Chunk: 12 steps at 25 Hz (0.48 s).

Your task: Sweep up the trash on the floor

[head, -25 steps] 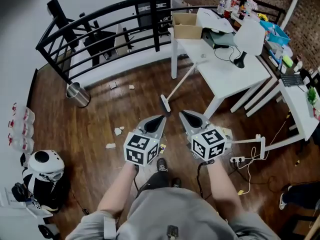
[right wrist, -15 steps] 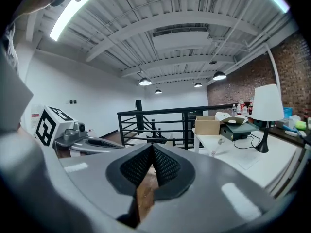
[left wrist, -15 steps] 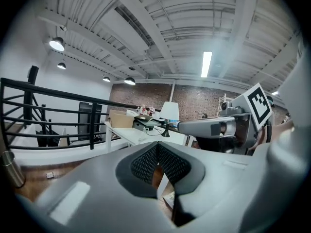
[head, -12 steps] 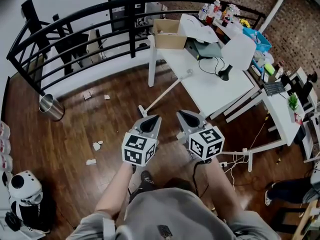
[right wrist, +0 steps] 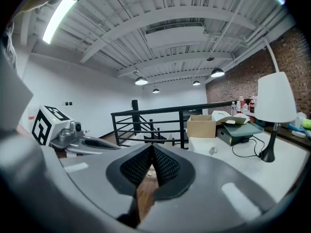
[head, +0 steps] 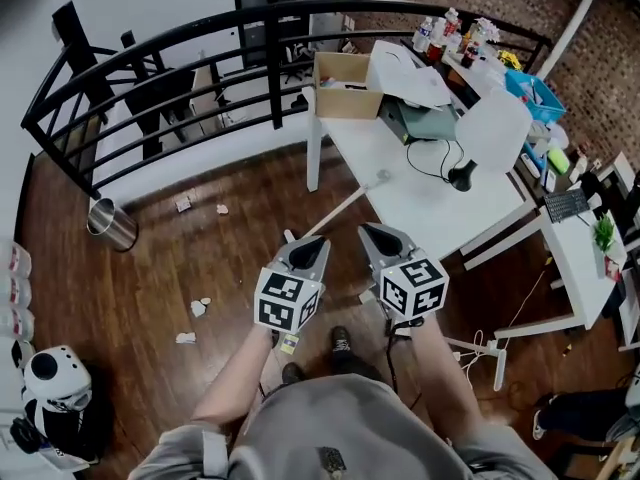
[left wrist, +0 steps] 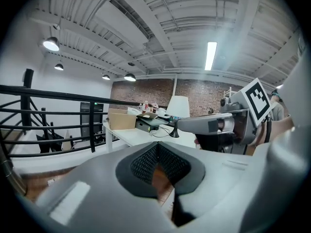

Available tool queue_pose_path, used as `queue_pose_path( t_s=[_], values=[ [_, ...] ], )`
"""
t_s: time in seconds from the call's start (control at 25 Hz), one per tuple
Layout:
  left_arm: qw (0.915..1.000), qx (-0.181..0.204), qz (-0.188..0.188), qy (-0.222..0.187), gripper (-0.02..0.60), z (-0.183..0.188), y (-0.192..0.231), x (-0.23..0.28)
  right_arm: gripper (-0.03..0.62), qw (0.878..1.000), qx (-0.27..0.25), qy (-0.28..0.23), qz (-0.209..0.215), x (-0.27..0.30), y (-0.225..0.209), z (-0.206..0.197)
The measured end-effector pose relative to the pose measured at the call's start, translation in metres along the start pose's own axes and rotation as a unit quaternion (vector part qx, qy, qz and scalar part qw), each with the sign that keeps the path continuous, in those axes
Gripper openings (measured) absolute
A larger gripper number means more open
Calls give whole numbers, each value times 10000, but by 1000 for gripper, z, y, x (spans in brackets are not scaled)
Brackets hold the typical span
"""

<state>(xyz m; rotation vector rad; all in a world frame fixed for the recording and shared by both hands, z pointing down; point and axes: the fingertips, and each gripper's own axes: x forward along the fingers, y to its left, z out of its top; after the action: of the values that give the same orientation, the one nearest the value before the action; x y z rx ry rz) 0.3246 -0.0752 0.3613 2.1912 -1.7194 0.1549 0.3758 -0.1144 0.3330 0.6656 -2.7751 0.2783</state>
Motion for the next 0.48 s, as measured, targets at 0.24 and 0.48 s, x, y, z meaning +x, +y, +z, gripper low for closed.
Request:
queue_pose_path(
  t_s=[0.24, 0.48],
  values=[
    [9995, -30, 295, 122, 8, -3, 5, 59, 0, 9999, 104, 116, -43, 26, -82, -3],
    [9985, -136, 463, 267, 8, -9, 14, 107, 91, 9976, 346, 579, -161, 58, -152, -36]
  ],
)
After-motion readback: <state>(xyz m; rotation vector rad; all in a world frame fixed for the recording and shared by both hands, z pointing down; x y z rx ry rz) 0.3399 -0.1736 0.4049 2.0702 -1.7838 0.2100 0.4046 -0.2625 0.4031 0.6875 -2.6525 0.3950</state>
